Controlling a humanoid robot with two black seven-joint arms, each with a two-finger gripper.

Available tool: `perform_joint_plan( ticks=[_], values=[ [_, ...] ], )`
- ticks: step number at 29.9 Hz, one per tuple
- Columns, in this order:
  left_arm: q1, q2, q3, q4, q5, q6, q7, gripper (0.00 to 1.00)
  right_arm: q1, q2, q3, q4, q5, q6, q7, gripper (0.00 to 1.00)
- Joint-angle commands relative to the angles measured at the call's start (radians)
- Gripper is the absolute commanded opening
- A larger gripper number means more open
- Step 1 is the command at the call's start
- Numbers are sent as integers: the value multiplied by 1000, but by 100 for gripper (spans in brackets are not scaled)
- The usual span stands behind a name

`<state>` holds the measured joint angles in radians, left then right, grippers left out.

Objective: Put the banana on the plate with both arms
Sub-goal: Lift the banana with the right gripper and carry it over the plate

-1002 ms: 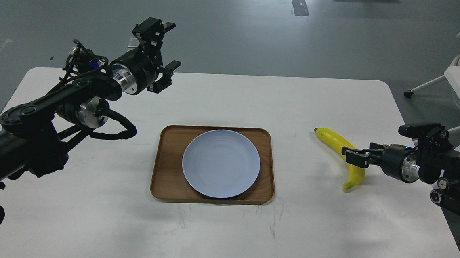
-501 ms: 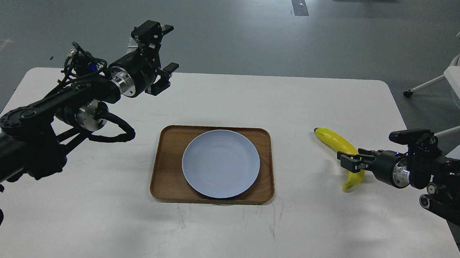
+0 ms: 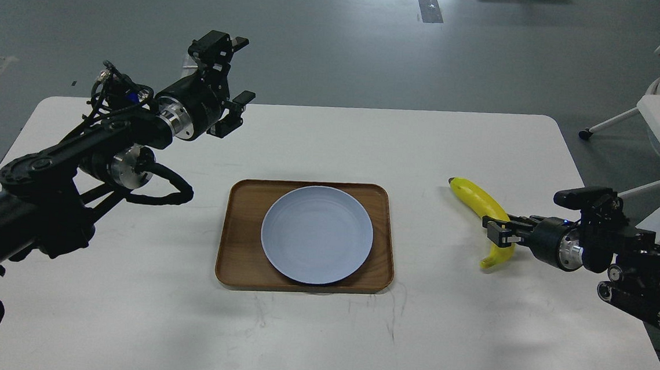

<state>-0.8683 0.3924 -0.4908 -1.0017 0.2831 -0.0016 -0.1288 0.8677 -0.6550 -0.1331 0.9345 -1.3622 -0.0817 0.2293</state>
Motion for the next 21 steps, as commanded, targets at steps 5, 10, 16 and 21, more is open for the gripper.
perform_joint_plan(
  ticks=[5,10,16,21],
  values=[
    [0,-1,0,0,1,2,0,99,112,0,4,72,14,-1,4,0],
    [0,-6,1,0,2,3,0,99,191,-5,7,200,28,-3,8,0],
    [0,-7,1,0,10,9,0,99,195,31,0,325,51,-3,41,0],
    [0,-6,1,0,15,9,0,98,206,127,-33,313,49,-3,42,0]
  ],
)
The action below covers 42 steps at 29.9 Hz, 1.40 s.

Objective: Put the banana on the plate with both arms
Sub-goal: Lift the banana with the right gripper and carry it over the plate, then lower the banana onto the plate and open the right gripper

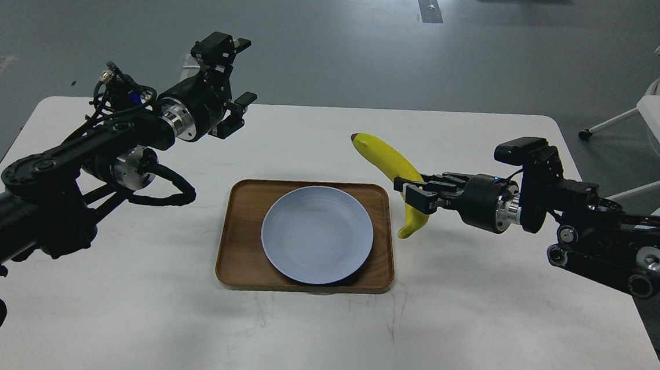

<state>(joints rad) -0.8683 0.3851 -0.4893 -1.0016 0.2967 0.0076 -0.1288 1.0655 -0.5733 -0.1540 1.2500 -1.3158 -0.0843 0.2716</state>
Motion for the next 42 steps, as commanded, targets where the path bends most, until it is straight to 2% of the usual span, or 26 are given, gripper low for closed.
perform_joint_plan(
  ticks=[1,8,20,21,22,24,26,27,30,38,42],
  values=[
    [0,3,0,0,1,0,0,99,8,56,-12,-3,3,0,0,0],
    [5,11,0,0,1,0,-2,98,8,148,-71,-60,1,1,0,0],
    [28,26,0,-2,9,-3,-15,99,5,207,-82,-132,3,-23,0,0],
    [28,24,0,-2,13,-3,-15,98,4,211,-82,-133,3,-25,0,15],
    [28,24,-2,-2,13,-3,-15,98,2,214,-82,-135,3,-25,0,44],
    [28,24,-2,-2,13,-3,-15,99,1,216,-82,-138,3,-25,0,69],
    [28,24,-2,-2,13,-3,-15,98,-2,216,-82,-139,6,-25,0,83],
    [28,26,-2,-2,13,-3,-15,99,-4,214,-82,-142,9,-25,-2,96],
    [28,26,-2,-2,13,-3,-14,98,-4,208,-79,-139,42,-25,-2,100],
    [28,26,-2,-2,13,-1,-15,99,11,194,-47,-138,119,-26,-3,100],
    [28,28,-11,-2,12,-1,-17,99,17,187,101,-138,303,-17,-5,100]
  ],
)
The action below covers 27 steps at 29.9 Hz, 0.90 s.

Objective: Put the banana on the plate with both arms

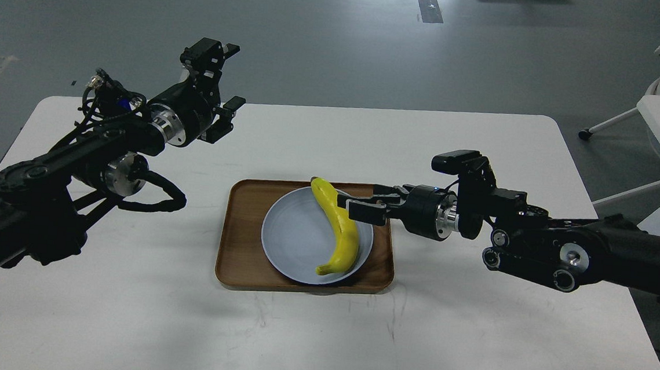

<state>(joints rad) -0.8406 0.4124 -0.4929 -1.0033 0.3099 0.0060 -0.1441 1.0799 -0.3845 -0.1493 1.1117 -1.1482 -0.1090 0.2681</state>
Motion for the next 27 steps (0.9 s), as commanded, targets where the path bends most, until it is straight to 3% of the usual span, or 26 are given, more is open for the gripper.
perform_joint_plan(
  ticks=[1,10,14,18,27],
  values=[
    [1,0,-7,0,-5,0,-2,99,3,-2,115,2,180,8,-1,100],
    [5,-1,-18,0,-17,0,-23,99,-34,-33,375,0,694,12,-13,100],
    [28,-7,-73,0,-24,0,-19,99,-87,-54,500,-4,960,35,-49,100],
    [44,-10,-108,0,-93,0,-9,98,-143,-65,577,-4,1055,68,-59,100],
    [78,-10,-122,0,-124,-9,-8,98,-183,-76,643,-4,1128,74,-171,100]
  ],
)
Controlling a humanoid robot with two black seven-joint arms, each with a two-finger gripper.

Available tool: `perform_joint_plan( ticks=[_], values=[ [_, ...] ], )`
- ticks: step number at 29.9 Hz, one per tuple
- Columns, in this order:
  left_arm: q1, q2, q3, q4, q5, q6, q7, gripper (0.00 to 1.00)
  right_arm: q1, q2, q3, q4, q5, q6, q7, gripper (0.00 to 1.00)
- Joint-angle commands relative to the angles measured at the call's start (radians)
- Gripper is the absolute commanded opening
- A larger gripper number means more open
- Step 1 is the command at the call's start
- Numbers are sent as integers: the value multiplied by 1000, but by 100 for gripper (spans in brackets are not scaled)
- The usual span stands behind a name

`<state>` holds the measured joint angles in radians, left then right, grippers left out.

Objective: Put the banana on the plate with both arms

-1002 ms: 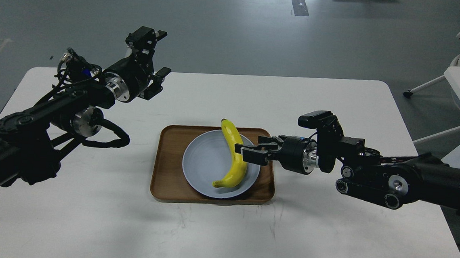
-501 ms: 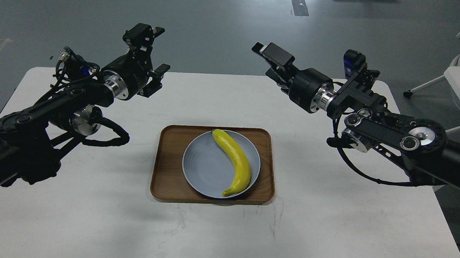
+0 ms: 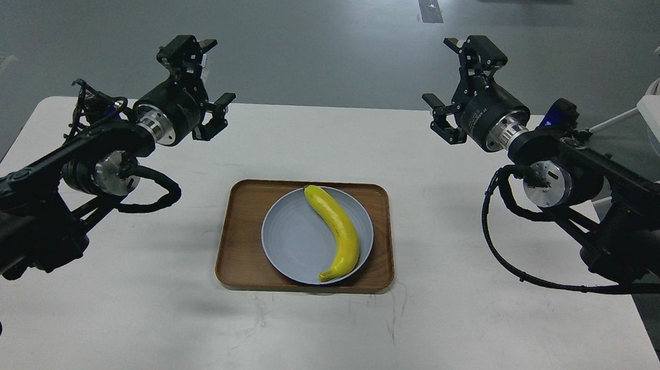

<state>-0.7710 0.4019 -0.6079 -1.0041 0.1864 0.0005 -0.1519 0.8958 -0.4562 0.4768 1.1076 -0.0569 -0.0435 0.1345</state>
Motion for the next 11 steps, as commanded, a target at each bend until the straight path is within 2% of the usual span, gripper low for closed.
perform_joint_plan(
  ticks=[1,2,3,11],
  values=[
    [10,1,-9,-1,-1,-5,0,98,5,-6,19,0,51,10,-53,100],
    [13,1,-9,-1,-1,-7,0,98,12,-13,16,-2,61,11,-77,100],
    [16,1,-9,-1,-1,-10,0,98,12,-18,16,-3,63,17,-81,100],
    [21,12,-10,-7,-2,-37,21,98,14,-51,3,-14,52,42,-59,100]
  ],
)
